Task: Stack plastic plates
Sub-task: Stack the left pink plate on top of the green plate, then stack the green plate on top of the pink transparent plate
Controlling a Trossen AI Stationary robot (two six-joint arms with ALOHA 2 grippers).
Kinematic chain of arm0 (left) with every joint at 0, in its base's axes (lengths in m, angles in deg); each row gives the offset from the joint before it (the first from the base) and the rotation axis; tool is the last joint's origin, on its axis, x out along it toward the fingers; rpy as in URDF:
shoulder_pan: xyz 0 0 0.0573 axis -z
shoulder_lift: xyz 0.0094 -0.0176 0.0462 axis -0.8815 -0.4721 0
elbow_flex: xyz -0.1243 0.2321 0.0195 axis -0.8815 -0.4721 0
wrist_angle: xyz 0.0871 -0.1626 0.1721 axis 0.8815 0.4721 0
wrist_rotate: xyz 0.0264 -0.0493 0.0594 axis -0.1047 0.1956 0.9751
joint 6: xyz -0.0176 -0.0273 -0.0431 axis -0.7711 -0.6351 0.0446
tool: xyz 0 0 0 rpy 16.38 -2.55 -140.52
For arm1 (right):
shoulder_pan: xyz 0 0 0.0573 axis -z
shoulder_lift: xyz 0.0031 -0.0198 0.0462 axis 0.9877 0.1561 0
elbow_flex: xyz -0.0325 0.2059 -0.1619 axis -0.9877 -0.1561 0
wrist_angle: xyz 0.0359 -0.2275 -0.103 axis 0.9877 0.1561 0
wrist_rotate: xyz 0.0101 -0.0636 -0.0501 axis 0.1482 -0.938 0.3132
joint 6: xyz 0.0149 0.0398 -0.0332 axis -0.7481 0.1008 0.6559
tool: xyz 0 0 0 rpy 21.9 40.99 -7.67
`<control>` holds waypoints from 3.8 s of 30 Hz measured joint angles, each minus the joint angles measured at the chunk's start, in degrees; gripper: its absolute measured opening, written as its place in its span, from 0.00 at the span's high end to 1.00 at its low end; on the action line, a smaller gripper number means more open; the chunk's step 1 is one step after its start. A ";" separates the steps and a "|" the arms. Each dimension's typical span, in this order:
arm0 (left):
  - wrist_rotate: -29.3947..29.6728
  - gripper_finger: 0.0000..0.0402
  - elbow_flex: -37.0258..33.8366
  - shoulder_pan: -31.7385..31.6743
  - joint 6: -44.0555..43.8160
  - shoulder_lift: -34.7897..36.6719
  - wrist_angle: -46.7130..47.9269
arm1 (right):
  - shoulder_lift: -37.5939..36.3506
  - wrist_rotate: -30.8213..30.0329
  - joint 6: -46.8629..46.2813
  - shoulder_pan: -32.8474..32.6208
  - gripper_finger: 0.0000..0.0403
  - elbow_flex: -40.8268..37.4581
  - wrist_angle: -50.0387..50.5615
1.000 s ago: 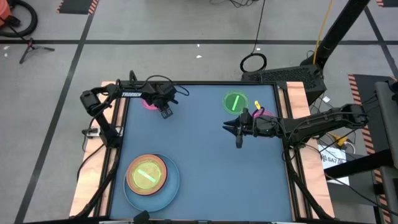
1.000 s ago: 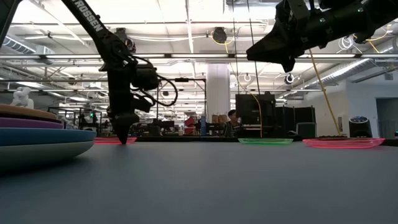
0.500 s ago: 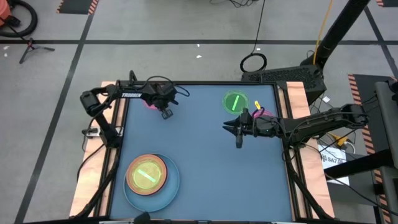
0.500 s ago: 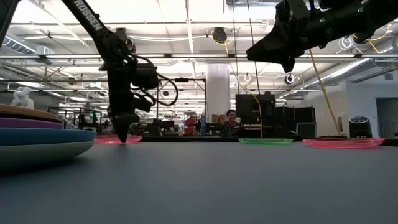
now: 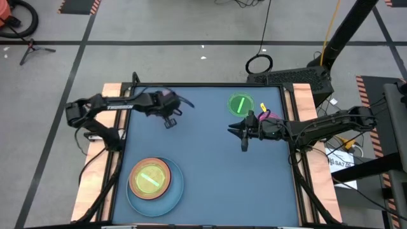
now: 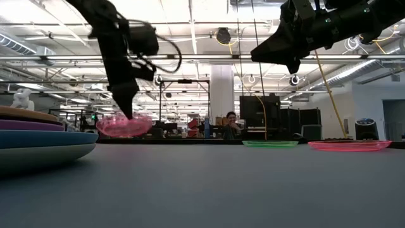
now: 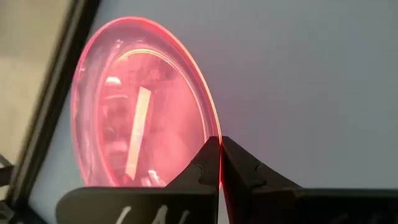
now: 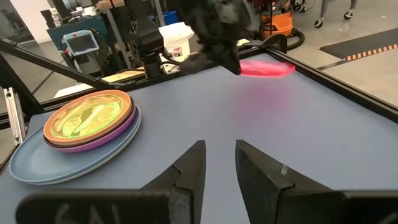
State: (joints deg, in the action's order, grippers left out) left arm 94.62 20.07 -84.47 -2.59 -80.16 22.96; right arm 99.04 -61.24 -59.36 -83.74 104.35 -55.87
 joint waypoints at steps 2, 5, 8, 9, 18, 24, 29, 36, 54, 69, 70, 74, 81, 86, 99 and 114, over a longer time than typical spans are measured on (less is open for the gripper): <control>0.57 0.99 0.02 3.27 -1.82 2.25 0.91 | 0.00 0.02 -0.01 -0.02 0.80 0.00 0.00; 0.65 0.99 0.02 8.67 -4.93 5.00 2.50 | 0.00 0.04 -0.01 -0.02 0.80 0.00 -0.02; 0.80 0.99 0.02 14.06 -8.12 7.18 4.19 | 0.00 0.04 0.06 -0.02 0.80 0.00 -0.02; 1.00 0.99 0.06 15.90 -9.31 7.53 4.22 | 0.00 0.04 0.12 -0.02 0.80 0.00 -0.02; 0.65 0.99 0.13 33.91 -20.46 8.38 6.62 | 0.00 0.04 0.02 -0.02 0.80 0.00 0.00; 1.27 0.99 3.18 45.10 -26.99 8.34 9.14 | 0.00 0.04 -0.01 -0.02 0.80 0.00 -0.02; 1.26 0.99 5.36 52.93 -30.24 8.34 10.72 | 0.00 0.12 -0.34 -0.02 0.80 0.00 -0.01; 0.81 0.99 9.46 62.48 -36.96 8.34 11.99 | 0.00 0.15 -0.68 -0.02 0.80 0.00 -0.01; -2.87 0.99 10.08 78.03 -60.63 4.97 17.58 | 0.00 0.20 -2.20 -0.02 0.80 0.00 -0.02; -3.97 0.93 10.05 79.07 -65.61 1.85 17.64 | 0.00 0.20 -2.13 -0.02 0.80 0.00 0.00; -3.96 0.93 10.05 79.05 -65.73 1.85 17.63 | 0.00 0.20 -2.12 -0.02 0.80 0.00 0.00; -3.96 0.92 10.05 79.05 -65.77 1.85 17.61 | -0.01 0.17 -1.58 -0.02 0.80 0.00 0.00; -3.96 0.90 10.05 79.00 -65.85 1.85 17.64 | 0.00 0.17 -1.58 -0.02 0.80 0.00 0.00; -3.96 0.81 10.05 78.98 -66.55 1.85 17.81 | 0.00 0.17 -1.57 -0.02 0.80 0.00 0.02; -1.15 0.78 10.03 76.54 -56.05 1.87 17.86 | 0.00 0.15 -2.98 -0.02 0.80 0.00 0.01; 11.88 0.78 8.02 65.06 -19.90 3.00 17.41 | 1.33 -1.69 -6.30 -0.02 0.80 -0.02 0.60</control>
State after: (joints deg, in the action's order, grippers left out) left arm 106.51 28.09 -19.41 -22.48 -77.15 40.38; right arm 100.37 -62.93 -65.66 -83.76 104.33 -55.28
